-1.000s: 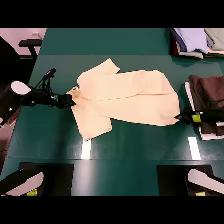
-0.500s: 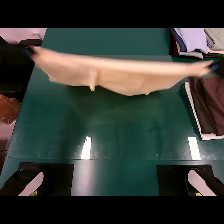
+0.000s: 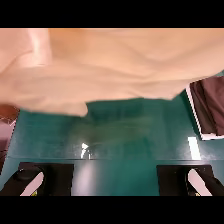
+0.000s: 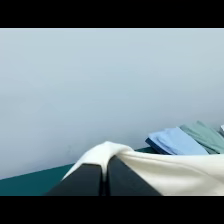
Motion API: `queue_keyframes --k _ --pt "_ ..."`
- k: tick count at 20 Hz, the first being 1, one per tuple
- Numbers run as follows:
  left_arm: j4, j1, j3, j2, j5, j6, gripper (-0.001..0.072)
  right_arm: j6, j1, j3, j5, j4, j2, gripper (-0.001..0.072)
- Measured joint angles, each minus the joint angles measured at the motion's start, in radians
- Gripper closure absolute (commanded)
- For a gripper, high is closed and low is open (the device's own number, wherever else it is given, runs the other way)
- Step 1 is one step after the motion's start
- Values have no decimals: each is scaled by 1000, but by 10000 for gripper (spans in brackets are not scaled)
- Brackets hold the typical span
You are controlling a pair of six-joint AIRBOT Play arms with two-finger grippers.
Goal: Fold the shirts.
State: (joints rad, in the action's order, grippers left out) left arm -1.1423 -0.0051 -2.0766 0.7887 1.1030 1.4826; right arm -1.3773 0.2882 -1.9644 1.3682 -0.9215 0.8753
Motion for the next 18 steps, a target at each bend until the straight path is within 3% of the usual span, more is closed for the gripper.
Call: queue_keyframes --k 4,7,12,18 --pt "-3 0 18 40 63 21 685 -49 30 -91 111 -16 81 698" --pt "-7 0 155 101 117 30 684 -64 -36 0 148 -50 160 698" --pt "-13 0 423 296 181 23 683 -79 -201 215 166 -231 382 698" --pt "-16 0 554 618 64 -27 683 -84 -275 251 101 -288 704 698"
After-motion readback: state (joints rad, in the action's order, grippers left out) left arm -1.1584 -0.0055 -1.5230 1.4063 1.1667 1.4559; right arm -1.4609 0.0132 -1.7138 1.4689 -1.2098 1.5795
